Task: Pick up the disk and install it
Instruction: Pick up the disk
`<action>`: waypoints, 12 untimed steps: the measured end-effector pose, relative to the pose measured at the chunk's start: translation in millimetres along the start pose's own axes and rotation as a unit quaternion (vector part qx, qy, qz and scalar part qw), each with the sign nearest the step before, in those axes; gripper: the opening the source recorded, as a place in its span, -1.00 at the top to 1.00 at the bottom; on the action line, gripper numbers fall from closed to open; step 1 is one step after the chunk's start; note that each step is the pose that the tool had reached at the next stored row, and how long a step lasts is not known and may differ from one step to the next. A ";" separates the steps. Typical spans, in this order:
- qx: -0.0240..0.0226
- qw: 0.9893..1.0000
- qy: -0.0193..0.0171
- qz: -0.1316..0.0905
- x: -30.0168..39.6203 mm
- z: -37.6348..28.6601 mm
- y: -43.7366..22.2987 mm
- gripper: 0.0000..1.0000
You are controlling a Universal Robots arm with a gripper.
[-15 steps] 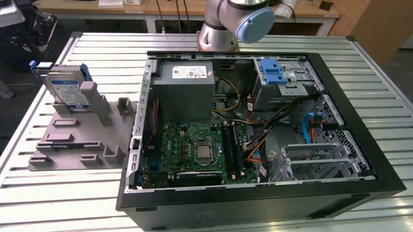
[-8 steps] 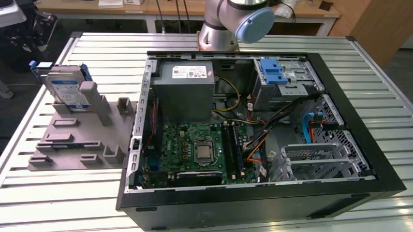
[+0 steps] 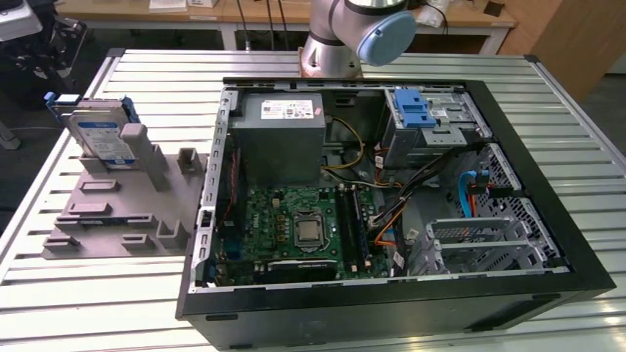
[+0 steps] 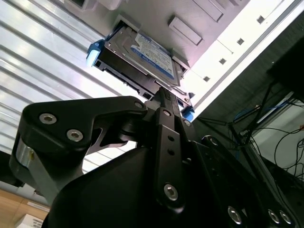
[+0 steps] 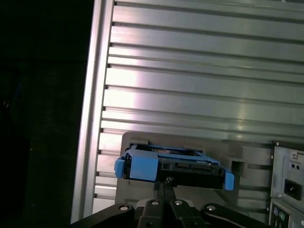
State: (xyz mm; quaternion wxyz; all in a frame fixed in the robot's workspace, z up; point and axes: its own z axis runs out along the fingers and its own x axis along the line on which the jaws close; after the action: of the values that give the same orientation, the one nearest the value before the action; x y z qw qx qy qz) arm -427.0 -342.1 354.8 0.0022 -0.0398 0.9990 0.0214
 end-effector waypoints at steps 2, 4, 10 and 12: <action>0.000 1.000 0.000 -0.004 0.0 0.0 0.0 0.79; 0.000 1.000 0.000 -0.007 0.1 0.0 0.0 0.79; 0.000 1.000 0.001 -0.019 0.2 0.0 0.0 0.79; 0.000 1.000 0.001 -0.024 0.2 0.1 0.0 0.79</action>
State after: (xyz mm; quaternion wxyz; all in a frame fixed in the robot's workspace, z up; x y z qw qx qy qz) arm -427.2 -342.1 354.7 0.0018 -0.0634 0.9978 0.0214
